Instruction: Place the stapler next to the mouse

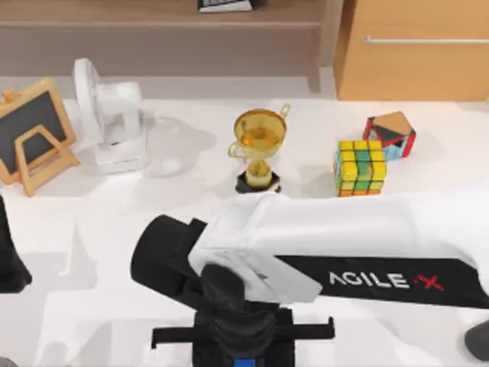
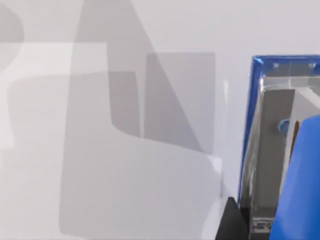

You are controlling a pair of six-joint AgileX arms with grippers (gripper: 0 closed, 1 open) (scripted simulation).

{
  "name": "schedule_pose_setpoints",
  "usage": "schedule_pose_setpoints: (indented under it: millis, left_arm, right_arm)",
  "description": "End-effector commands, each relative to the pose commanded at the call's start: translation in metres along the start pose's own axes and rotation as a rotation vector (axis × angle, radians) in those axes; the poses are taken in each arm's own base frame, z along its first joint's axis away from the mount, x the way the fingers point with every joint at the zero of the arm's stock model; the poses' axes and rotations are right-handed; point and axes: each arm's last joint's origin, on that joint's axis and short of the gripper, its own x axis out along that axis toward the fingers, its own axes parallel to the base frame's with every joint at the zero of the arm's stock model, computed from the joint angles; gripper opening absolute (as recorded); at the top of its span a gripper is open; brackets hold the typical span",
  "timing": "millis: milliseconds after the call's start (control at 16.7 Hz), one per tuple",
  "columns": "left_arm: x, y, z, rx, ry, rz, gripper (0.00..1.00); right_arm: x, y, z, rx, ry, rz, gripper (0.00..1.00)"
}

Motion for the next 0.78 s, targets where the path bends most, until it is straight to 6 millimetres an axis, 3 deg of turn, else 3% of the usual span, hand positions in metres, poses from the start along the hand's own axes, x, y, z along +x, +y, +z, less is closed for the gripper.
schedule_pose_setpoints:
  millis: [420,600,780]
  left_arm:
    - [0.000,0.000,0.000,0.000,0.000,0.000,1.00]
    - [0.000,0.000,0.000,0.000,0.000,0.000,1.00]
    - [0.000,0.000,0.000,0.000,0.000,0.000,1.00]
  right_arm:
    - [-0.010,-0.001,0.005,0.000,-0.006,0.023,0.00]
    - [-0.041,-0.018,0.035,0.000,-0.043,0.130,0.00]
    - [-0.066,-0.062,0.081,0.008,-0.094,0.191,0.00]
